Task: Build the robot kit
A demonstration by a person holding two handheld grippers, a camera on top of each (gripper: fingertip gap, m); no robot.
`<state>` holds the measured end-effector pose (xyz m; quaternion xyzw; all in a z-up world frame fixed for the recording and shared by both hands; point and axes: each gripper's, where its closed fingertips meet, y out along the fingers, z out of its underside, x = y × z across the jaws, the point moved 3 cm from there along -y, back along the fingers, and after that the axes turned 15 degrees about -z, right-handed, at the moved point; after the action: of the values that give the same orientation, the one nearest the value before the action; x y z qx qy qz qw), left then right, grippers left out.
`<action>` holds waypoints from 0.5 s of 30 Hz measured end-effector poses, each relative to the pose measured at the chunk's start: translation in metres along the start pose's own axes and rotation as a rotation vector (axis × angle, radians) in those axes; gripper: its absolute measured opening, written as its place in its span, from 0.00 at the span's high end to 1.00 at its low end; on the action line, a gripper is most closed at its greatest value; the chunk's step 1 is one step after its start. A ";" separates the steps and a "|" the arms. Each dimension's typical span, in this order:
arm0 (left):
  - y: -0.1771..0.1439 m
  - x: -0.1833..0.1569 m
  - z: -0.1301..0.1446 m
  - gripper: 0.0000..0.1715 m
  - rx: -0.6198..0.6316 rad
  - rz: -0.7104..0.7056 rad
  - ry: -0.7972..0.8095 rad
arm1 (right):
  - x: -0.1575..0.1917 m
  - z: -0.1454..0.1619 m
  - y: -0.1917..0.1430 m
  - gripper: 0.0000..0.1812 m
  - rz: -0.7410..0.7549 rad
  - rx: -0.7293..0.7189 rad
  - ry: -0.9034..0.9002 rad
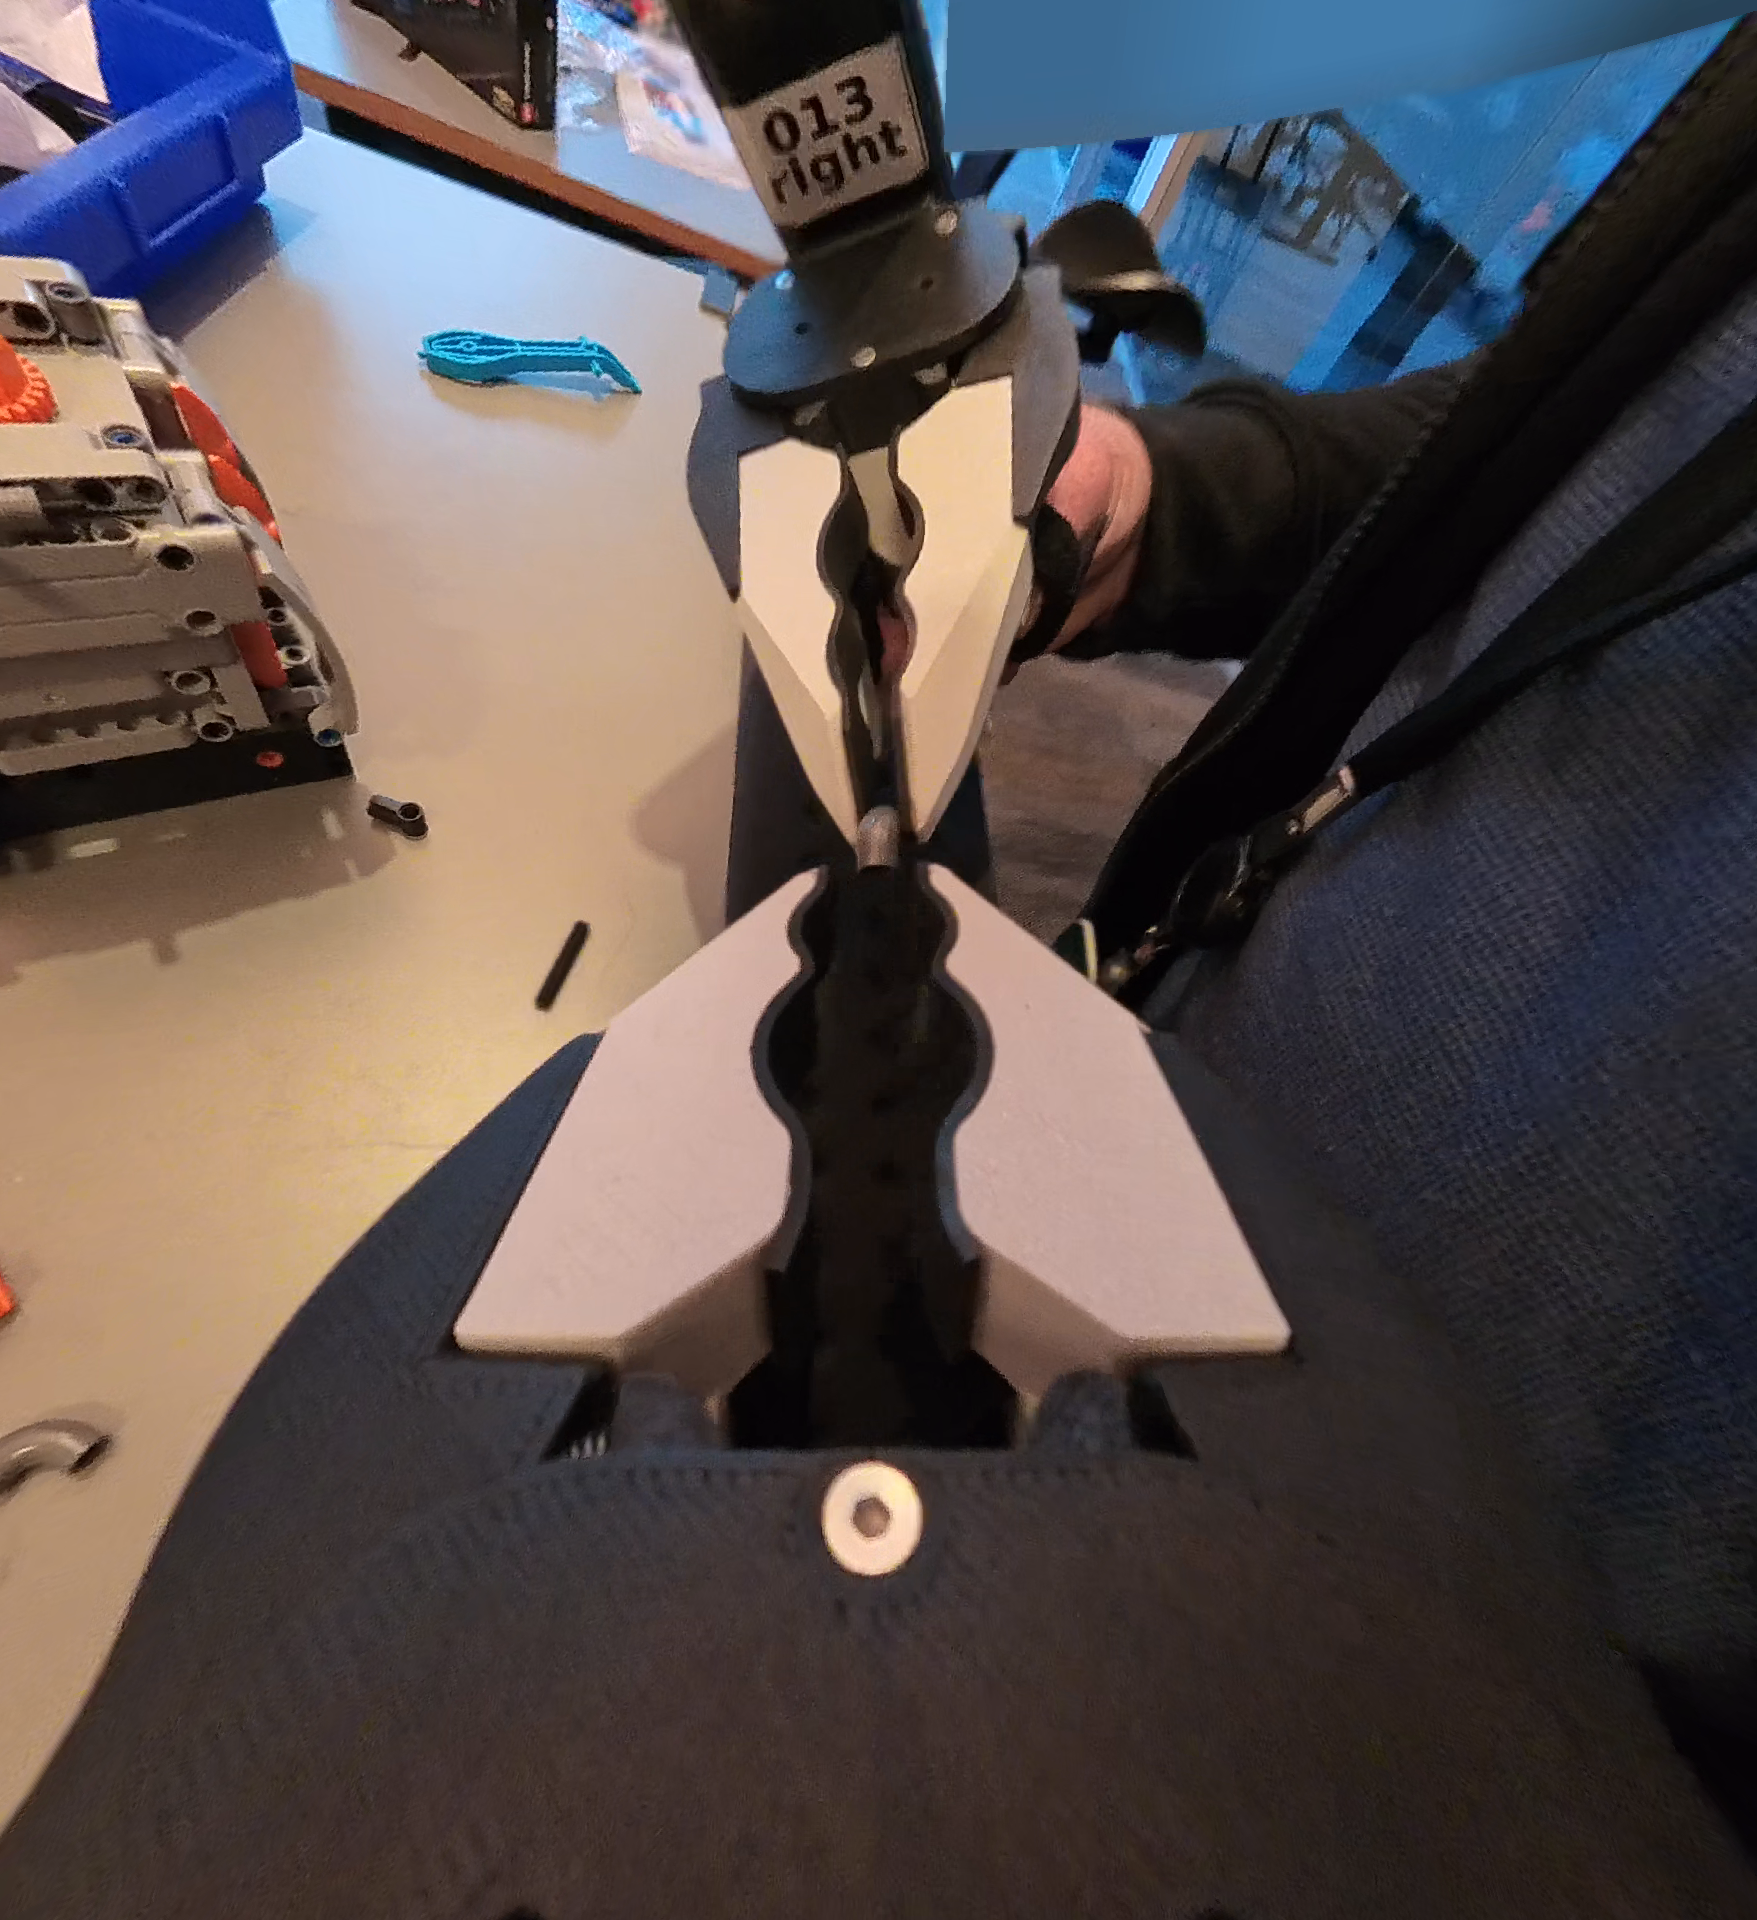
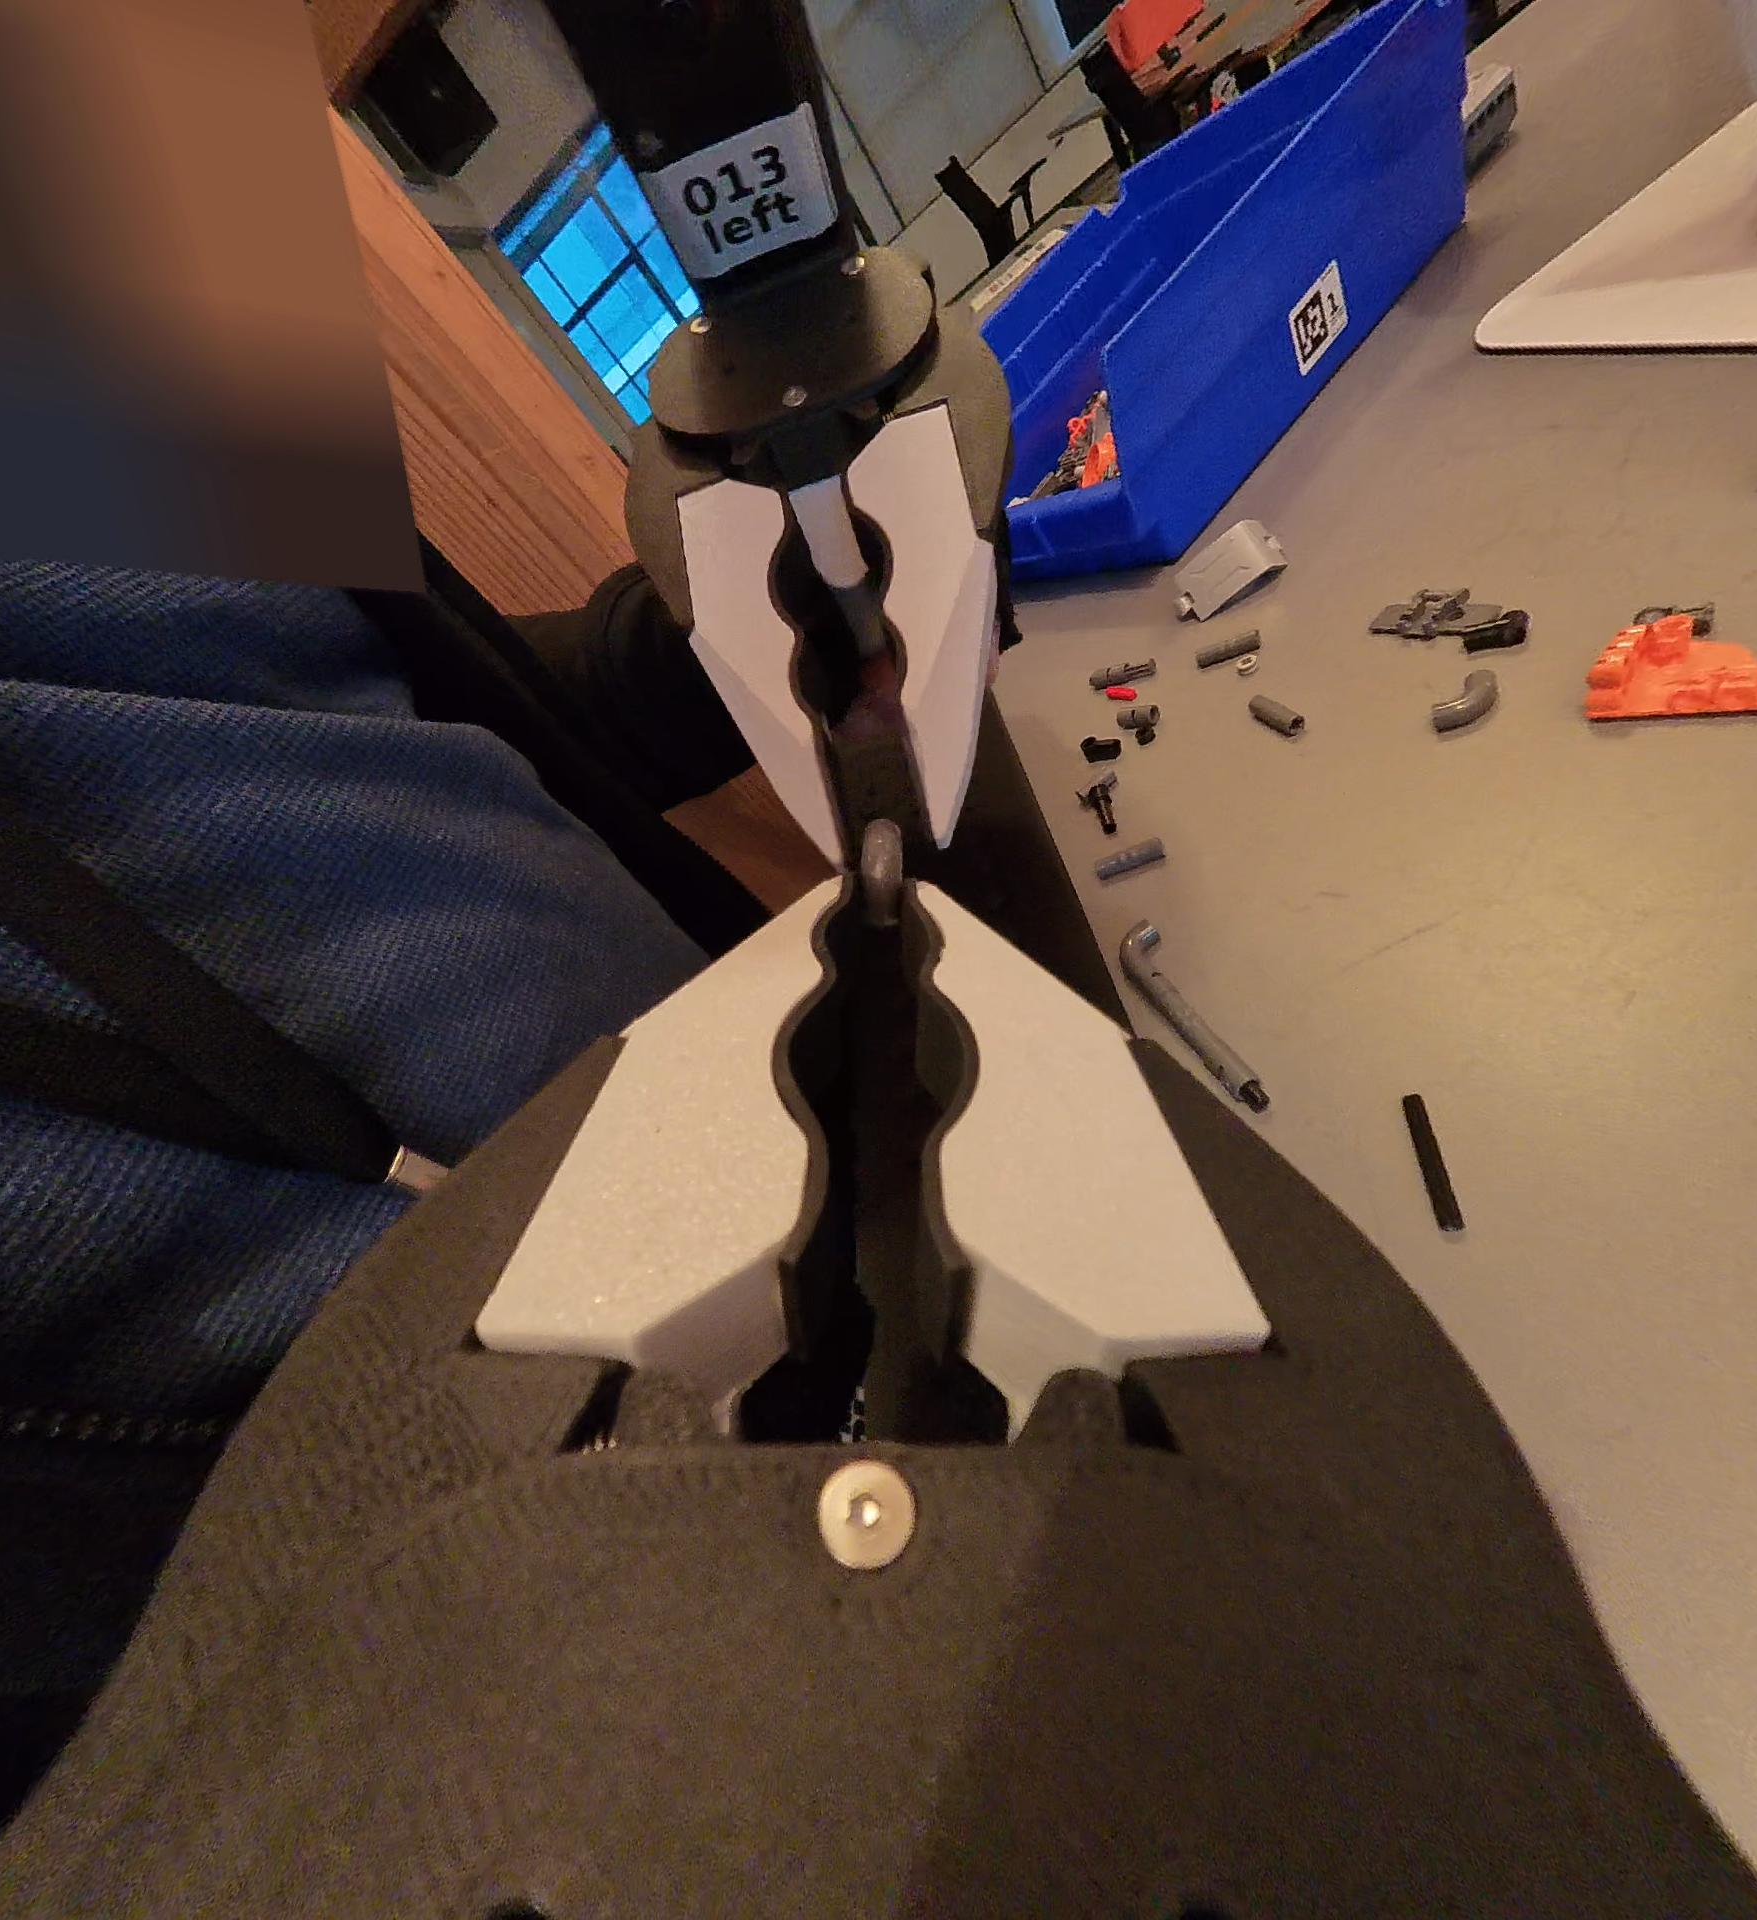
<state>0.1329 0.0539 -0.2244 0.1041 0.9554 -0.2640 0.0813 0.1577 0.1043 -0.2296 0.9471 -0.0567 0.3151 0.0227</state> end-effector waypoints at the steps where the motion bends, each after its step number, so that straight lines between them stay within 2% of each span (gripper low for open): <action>1: -0.001 -0.001 -0.002 0.92 -0.017 0.026 -0.034 | 0.000 0.000 0.000 0.98 -0.003 -0.003 -0.003; 5: -0.001 -0.001 -0.006 0.97 -0.050 0.053 -0.080 | 0.002 -0.002 0.002 0.97 -0.003 -0.003 -0.024; 8: -0.001 0.000 -0.006 0.97 -0.051 0.062 -0.094 | 0.001 -0.002 0.002 0.97 0.003 0.001 -0.019; 12: -0.001 -0.001 -0.006 0.97 -0.004 0.056 -0.036 | 0.000 0.000 0.005 0.94 0.062 0.107 -0.060; 15: 0.002 -0.003 -0.005 0.97 0.066 0.076 0.017 | 0.001 0.001 0.008 0.97 0.088 0.194 -0.095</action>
<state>0.1357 0.0577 -0.2211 0.1451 0.9423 -0.2911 0.0797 0.1578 0.0959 -0.2299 0.9553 -0.0686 0.2745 -0.0856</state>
